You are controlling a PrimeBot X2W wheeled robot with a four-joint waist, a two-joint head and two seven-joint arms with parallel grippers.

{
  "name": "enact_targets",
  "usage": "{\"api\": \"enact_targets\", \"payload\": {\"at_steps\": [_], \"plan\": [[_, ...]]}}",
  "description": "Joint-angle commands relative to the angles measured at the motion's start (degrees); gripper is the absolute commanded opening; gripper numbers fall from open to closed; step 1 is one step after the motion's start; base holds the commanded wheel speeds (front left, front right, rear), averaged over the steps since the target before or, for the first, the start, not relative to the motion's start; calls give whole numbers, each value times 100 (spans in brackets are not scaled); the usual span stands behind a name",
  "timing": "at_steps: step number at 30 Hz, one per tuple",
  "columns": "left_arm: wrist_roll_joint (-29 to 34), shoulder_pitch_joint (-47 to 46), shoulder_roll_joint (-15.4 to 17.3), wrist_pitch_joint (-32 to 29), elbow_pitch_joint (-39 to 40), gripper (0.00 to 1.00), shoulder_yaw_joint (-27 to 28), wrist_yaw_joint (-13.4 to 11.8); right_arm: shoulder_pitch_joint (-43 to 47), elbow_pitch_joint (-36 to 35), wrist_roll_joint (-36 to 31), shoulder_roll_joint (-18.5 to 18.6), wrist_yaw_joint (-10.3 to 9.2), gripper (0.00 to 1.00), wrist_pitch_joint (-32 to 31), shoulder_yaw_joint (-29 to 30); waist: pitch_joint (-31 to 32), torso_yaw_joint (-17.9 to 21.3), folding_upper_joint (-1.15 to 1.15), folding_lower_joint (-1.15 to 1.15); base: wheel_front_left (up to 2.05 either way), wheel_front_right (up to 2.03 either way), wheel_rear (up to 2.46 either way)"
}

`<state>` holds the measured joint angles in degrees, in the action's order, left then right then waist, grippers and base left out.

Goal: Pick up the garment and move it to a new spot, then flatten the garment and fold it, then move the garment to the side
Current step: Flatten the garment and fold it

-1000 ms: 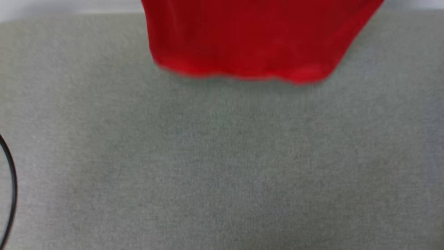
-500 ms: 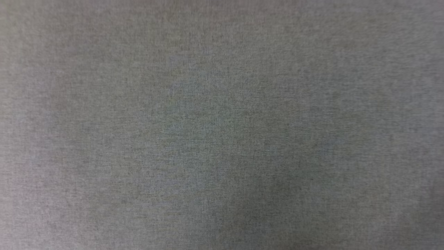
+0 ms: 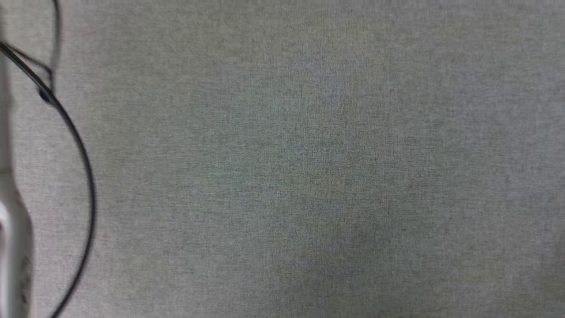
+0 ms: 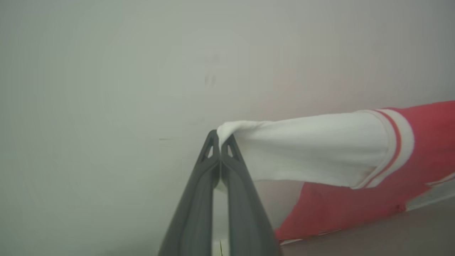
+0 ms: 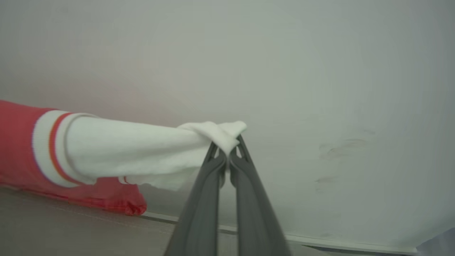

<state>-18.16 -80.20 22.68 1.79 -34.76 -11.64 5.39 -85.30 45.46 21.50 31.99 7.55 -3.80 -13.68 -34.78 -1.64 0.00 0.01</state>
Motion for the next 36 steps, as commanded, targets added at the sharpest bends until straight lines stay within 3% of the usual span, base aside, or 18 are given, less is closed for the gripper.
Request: {"api": "enact_targets", "payload": {"at_steps": [1,8,16,24,36], "plan": [[-53,288,-22,97,-44,0,1,-7,228,88,88,71,-12,0,40,-57,141,-23,0,-1,0,0,0],[-315,1853,-141,358,-19,0,-1,-27,1483,267,627,187,-12,0,42,-329,789,-90,0,-1,0,0,0],[-486,3523,-58,84,283,0,-125,-67,3010,120,1287,320,-13,0,-356,-458,1628,-135,0,-1,0,0,0],[-798,4966,74,-523,760,0,-138,-137,4421,-183,1861,433,-14,0,-993,-410,2265,-58,0,-1,0,0,0],[-1322,6925,593,-2182,2153,0,-183,-340,6190,-750,2414,454,-19,0,-1765,168,2952,6,0,-1,0,0,0]]}}
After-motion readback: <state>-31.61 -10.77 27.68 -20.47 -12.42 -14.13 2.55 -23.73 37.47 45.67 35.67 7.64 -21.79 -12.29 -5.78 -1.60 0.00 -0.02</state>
